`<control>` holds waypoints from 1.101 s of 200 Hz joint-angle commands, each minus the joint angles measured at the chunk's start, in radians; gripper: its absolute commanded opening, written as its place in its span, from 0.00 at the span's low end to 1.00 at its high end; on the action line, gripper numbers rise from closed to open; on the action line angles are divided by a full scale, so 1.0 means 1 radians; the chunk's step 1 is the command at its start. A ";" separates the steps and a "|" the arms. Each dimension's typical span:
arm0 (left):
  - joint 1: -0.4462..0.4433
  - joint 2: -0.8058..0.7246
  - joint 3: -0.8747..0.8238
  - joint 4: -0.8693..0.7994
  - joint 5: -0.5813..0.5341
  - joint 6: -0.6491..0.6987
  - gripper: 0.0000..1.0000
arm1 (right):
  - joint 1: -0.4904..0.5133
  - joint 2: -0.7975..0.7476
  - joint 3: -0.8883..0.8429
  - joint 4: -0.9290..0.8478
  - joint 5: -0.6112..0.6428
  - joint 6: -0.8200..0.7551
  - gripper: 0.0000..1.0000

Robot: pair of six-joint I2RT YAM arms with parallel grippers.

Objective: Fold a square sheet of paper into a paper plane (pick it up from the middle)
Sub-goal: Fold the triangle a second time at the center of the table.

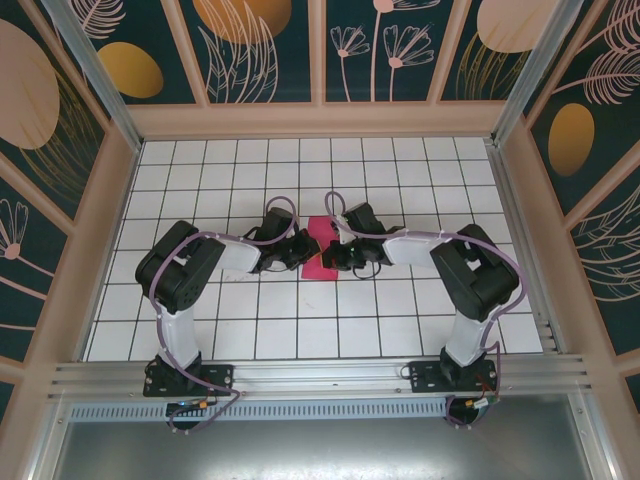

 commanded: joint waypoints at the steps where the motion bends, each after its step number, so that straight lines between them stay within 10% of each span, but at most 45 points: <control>1: -0.004 0.038 -0.024 -0.067 -0.020 0.029 0.06 | -0.003 0.024 0.010 -0.041 0.025 -0.001 0.03; 220: -0.002 0.041 -0.029 -0.069 -0.025 0.032 0.06 | 0.006 -0.020 -0.001 -0.092 -0.024 -0.022 0.07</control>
